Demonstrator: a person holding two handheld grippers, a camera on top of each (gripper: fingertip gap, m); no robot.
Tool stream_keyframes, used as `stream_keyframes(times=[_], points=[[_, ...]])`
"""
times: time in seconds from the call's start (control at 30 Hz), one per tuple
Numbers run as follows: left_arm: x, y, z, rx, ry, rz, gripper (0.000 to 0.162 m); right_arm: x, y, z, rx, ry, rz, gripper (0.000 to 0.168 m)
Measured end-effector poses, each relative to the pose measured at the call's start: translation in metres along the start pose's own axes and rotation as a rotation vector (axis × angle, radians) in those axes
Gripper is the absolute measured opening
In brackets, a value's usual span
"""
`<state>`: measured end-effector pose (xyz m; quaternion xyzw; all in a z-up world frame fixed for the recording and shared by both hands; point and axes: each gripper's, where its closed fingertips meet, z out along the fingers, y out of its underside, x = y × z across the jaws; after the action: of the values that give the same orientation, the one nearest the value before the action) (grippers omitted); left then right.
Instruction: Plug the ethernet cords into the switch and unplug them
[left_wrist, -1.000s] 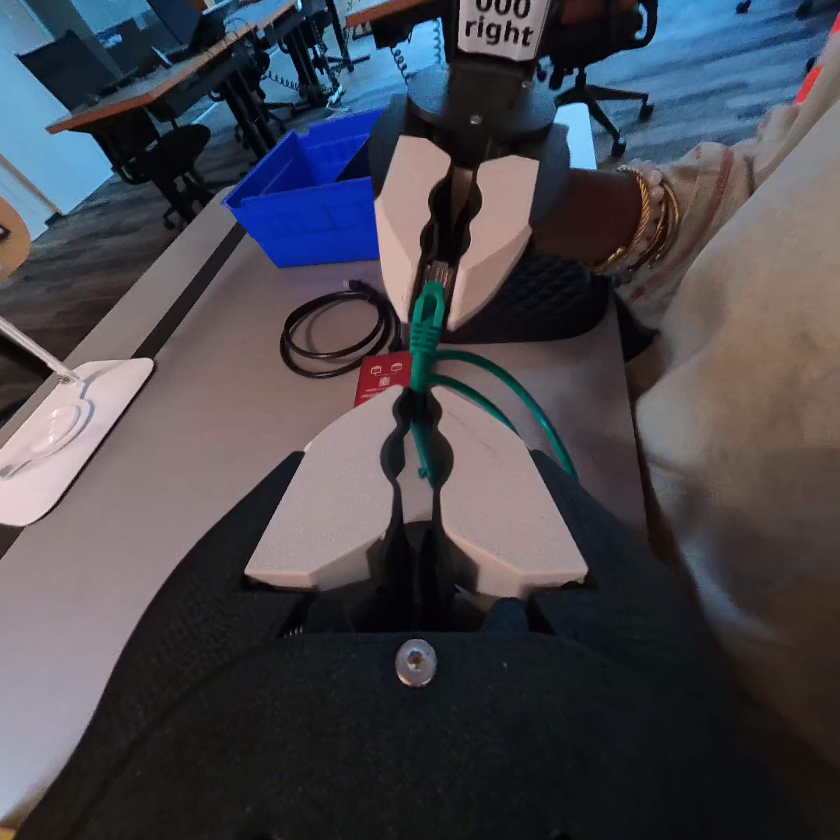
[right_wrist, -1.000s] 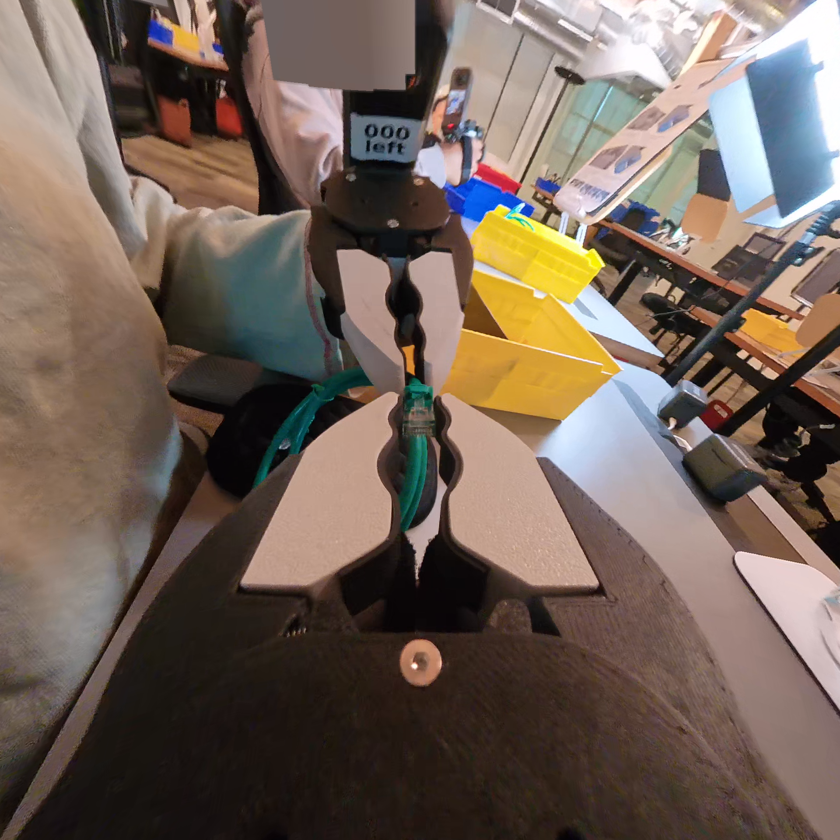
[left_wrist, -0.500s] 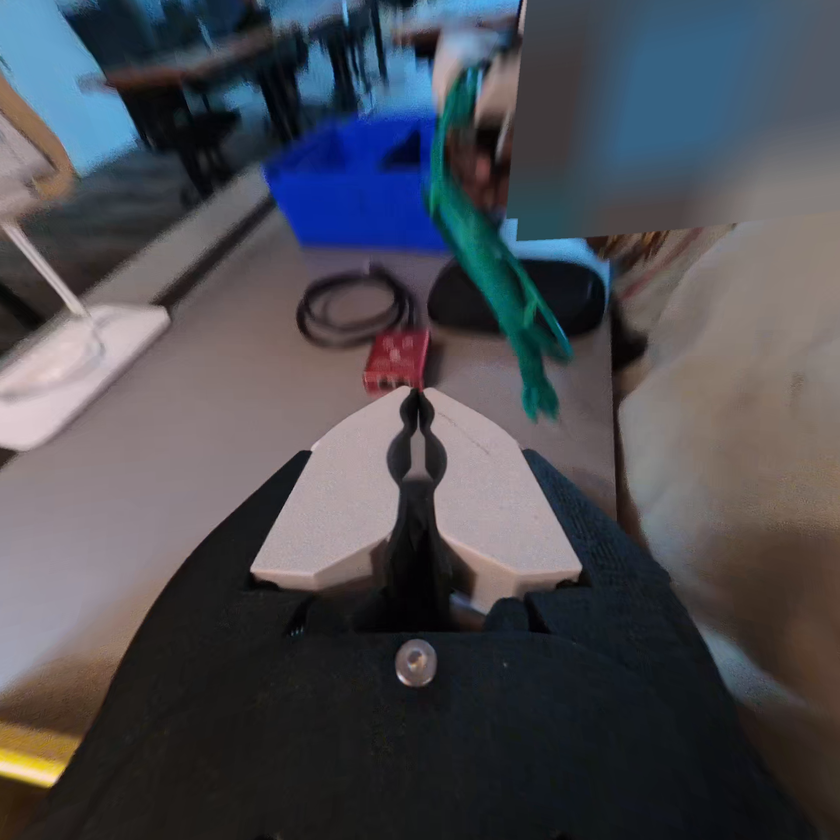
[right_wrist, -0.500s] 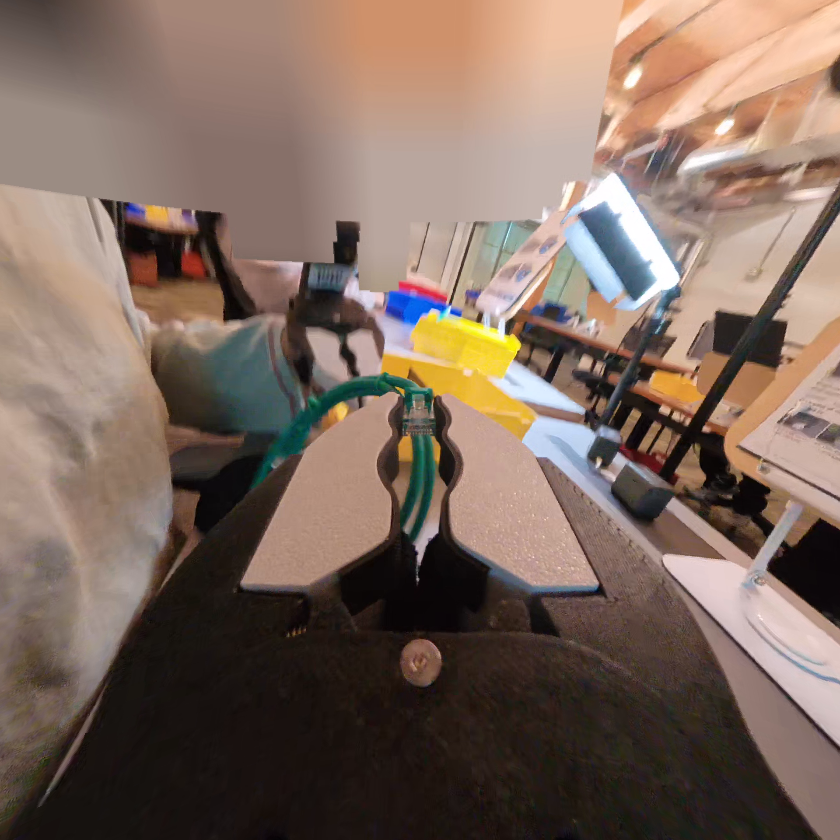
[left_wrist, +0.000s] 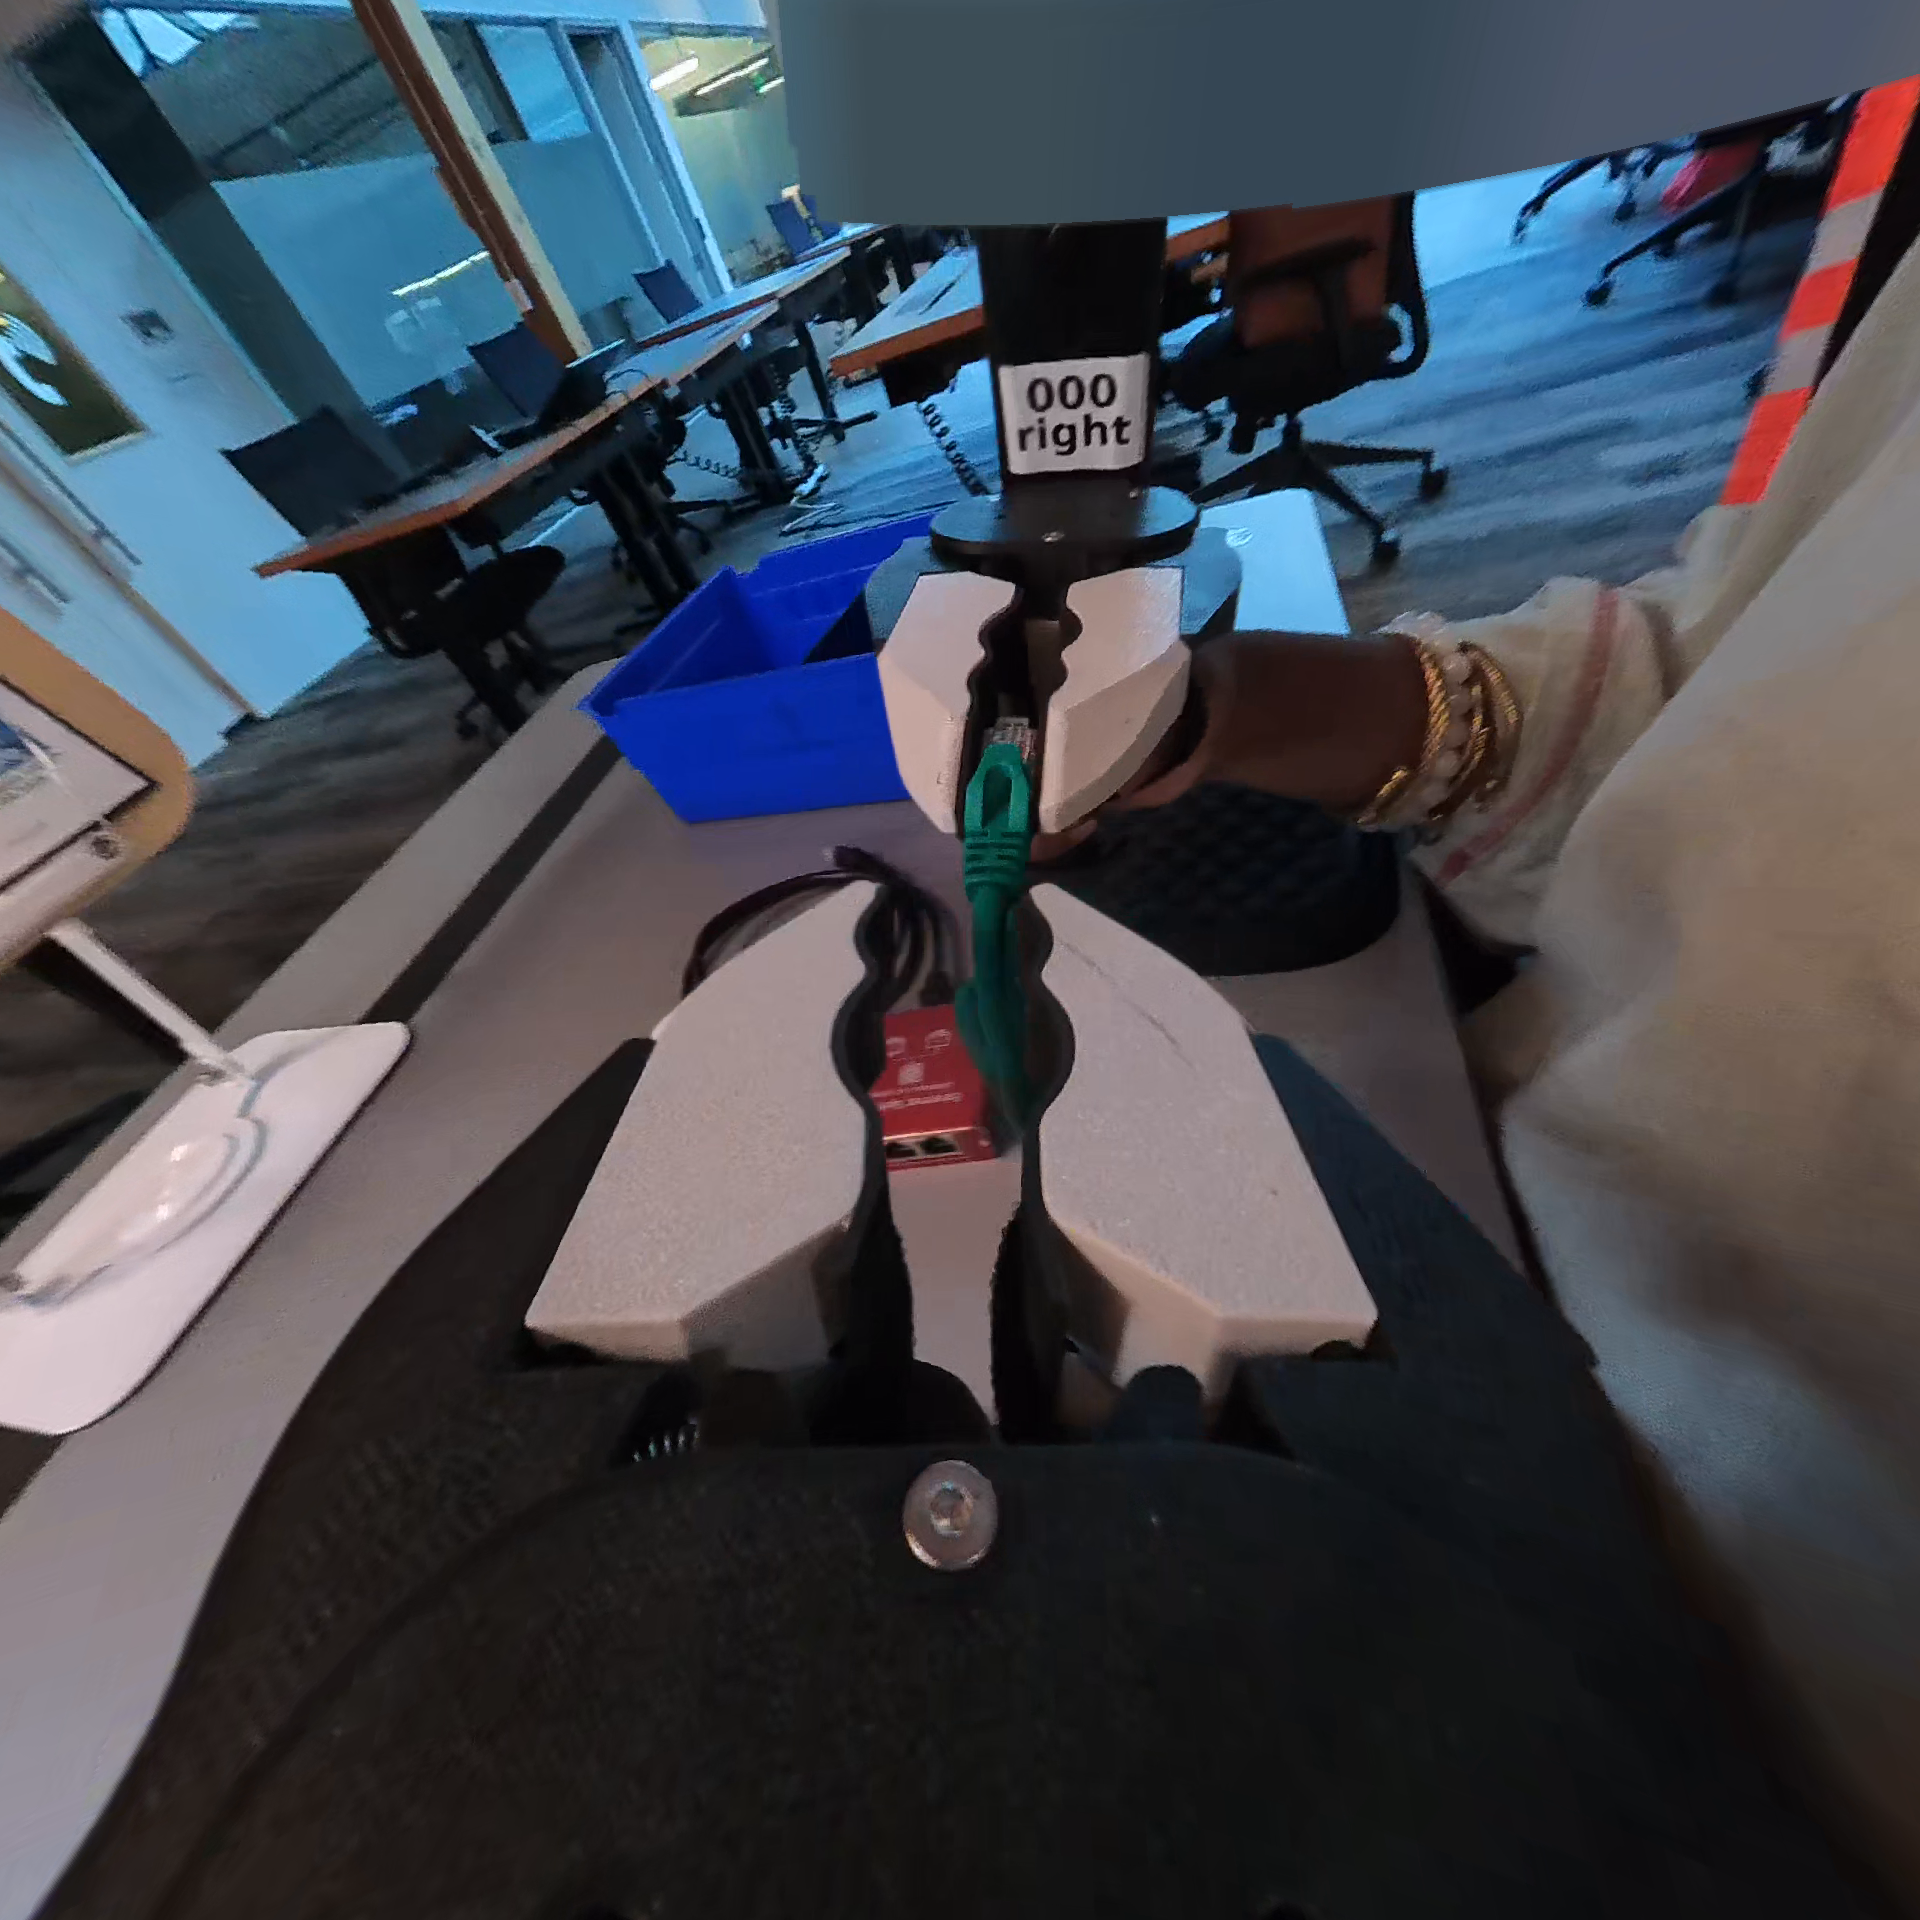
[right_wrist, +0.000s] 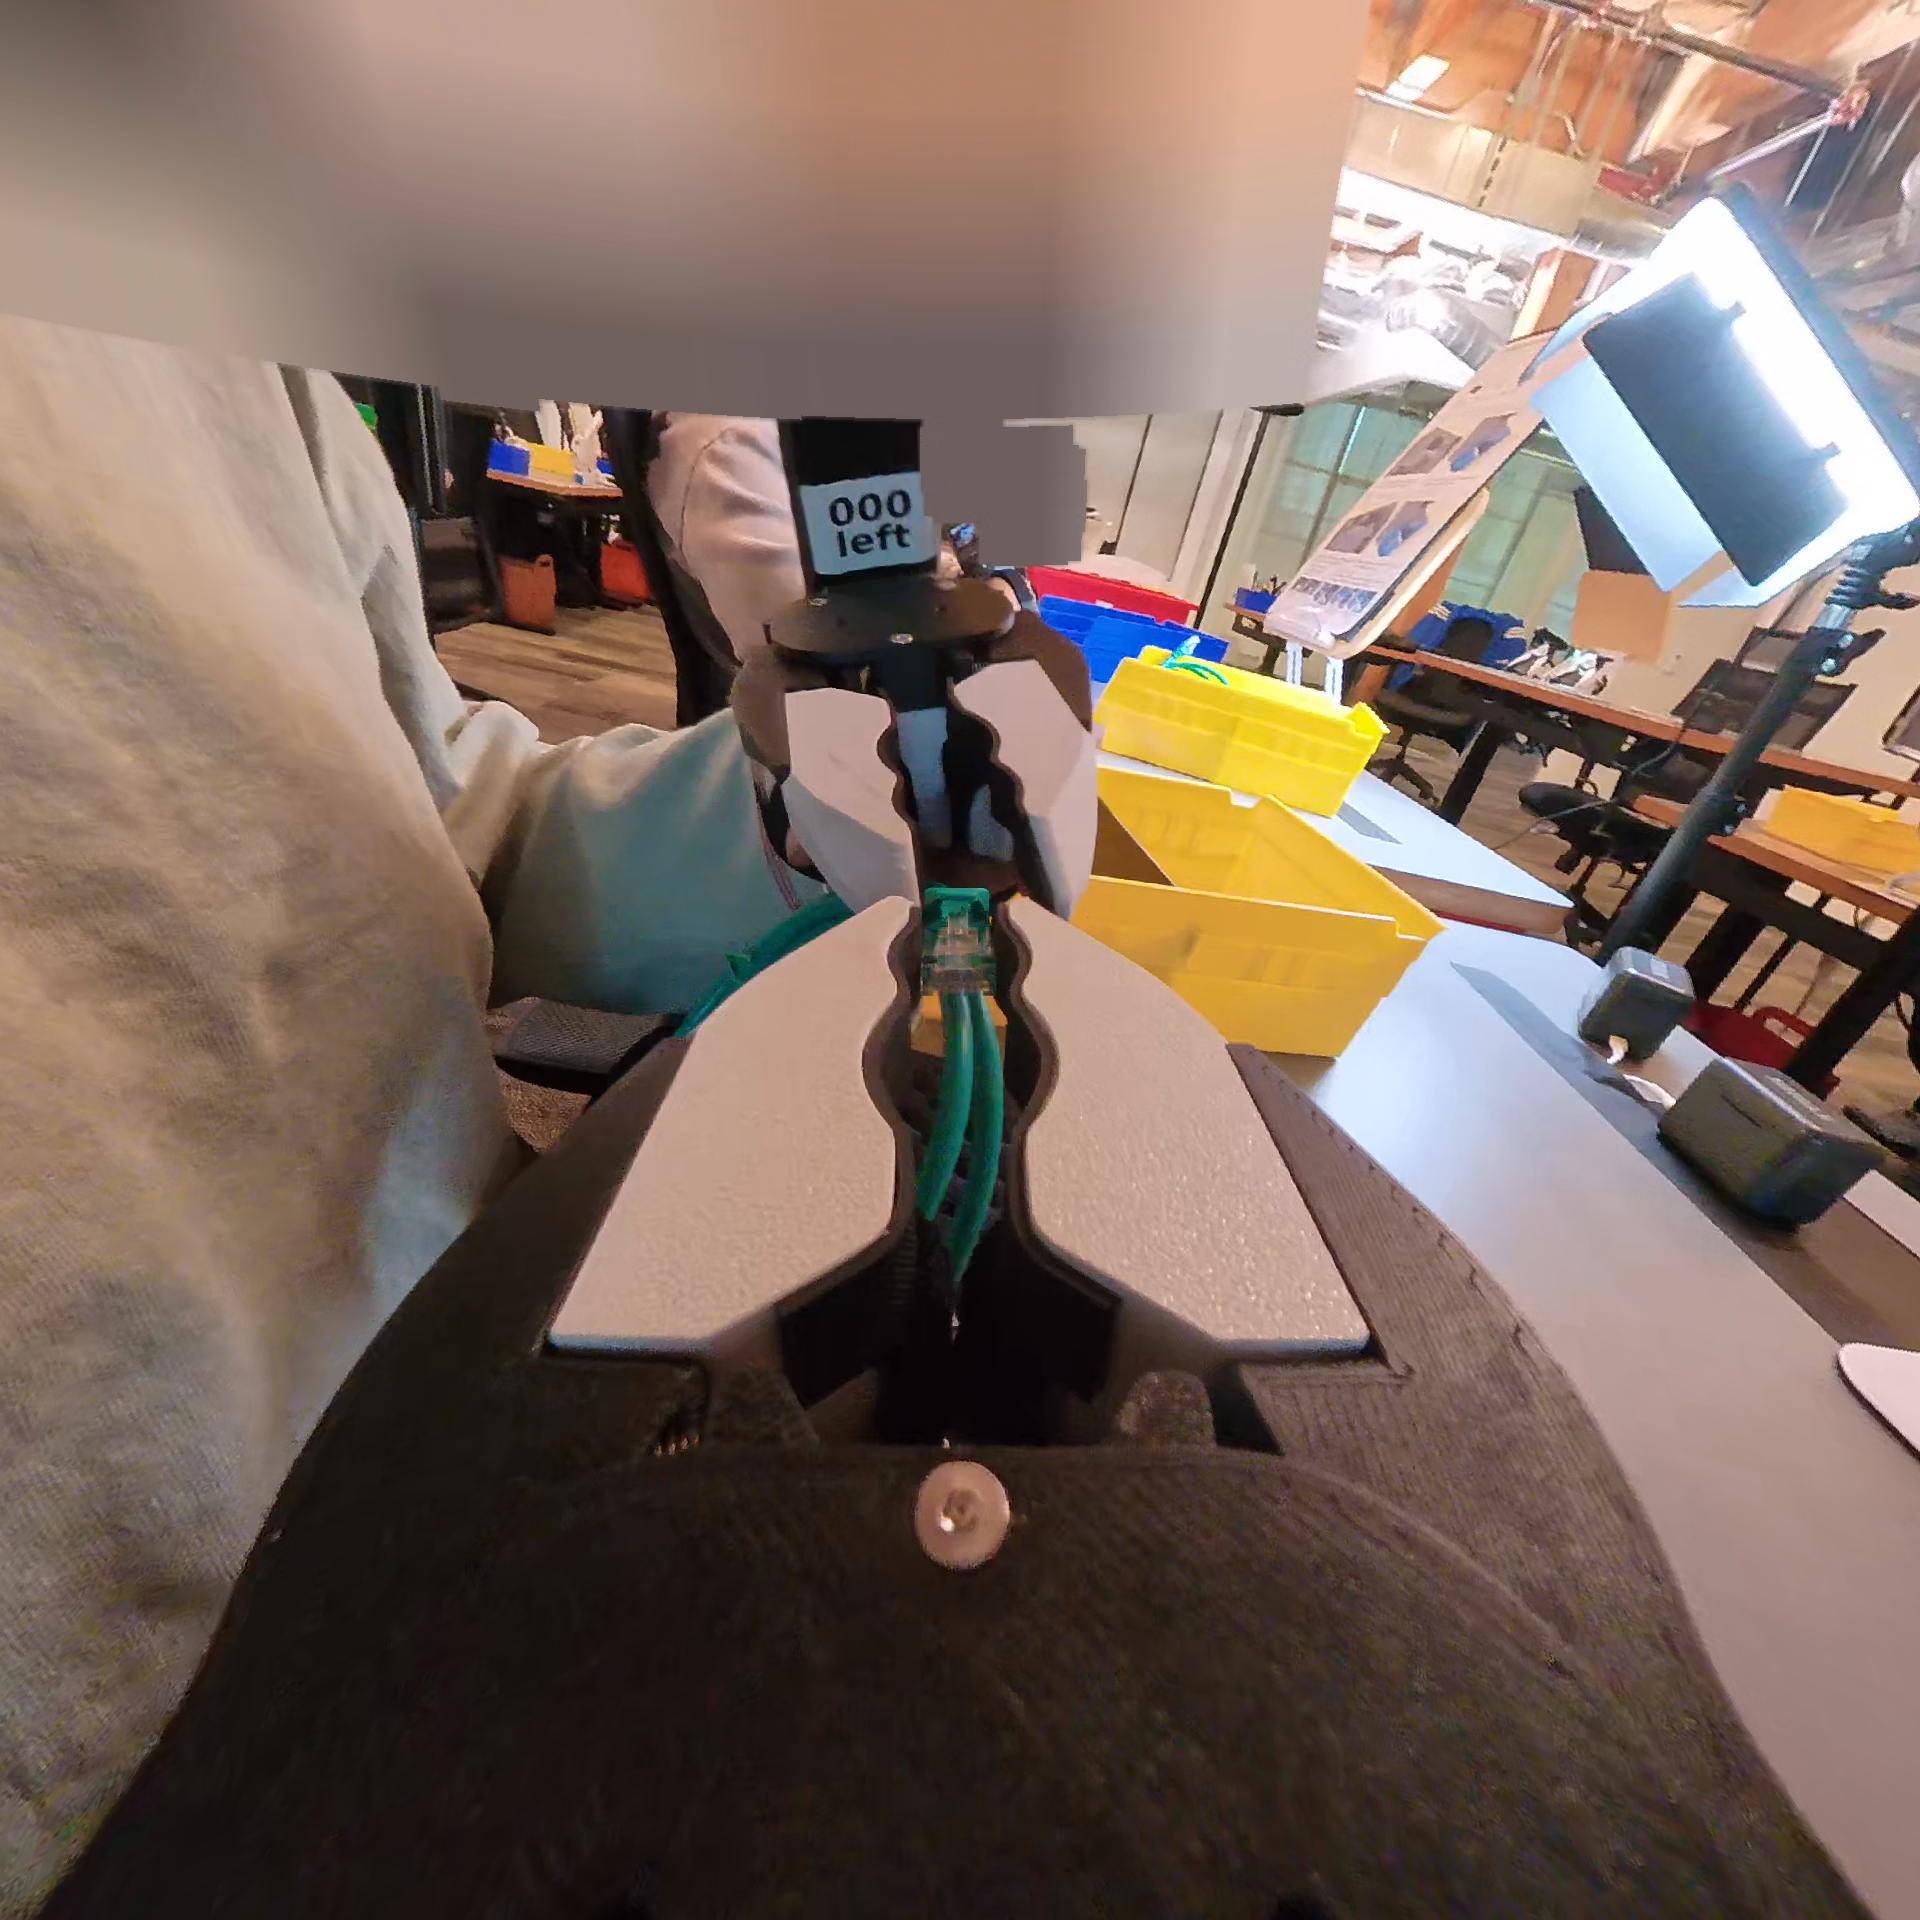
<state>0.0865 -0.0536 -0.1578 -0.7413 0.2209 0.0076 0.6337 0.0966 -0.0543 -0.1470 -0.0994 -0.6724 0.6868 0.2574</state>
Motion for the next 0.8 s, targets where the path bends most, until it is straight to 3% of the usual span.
stream_keyframes(times=[0.23,0.4,0.8], points=[[0.011,0.000,0.002,0.049,0.100,-0.096,0.023,-0.004,0.003,0.003,0.037,-0.036,0.002,0.013],[0.012,0.003,0.006,0.063,0.079,-0.096,0.012,-0.004,0.001,0.004,0.070,-0.034,0.009,0.012],[0.015,0.005,0.006,0.075,0.068,-0.142,0.011,-0.007,0.002,0.004,0.099,-0.046,0.016,0.013]])
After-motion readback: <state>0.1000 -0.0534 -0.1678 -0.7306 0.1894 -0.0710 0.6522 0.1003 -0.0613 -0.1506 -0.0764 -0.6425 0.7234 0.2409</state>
